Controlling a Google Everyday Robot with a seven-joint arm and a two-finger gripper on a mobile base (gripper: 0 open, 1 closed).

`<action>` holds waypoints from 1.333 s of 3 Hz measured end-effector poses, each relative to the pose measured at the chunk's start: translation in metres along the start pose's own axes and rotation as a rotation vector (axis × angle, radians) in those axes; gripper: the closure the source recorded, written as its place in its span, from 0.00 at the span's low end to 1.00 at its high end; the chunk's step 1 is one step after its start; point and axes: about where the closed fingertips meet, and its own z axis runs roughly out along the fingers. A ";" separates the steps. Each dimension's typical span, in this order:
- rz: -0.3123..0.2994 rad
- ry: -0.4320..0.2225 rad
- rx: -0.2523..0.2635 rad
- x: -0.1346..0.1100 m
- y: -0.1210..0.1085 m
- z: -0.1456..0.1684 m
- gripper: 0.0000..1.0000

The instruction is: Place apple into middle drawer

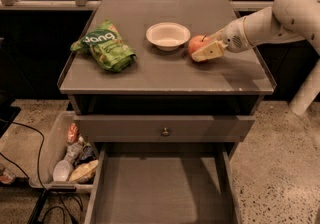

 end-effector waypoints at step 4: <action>-0.013 0.002 0.007 0.005 0.010 -0.041 1.00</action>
Offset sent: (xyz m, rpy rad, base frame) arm 0.0129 -0.0081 0.0006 -0.0238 0.0180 -0.0253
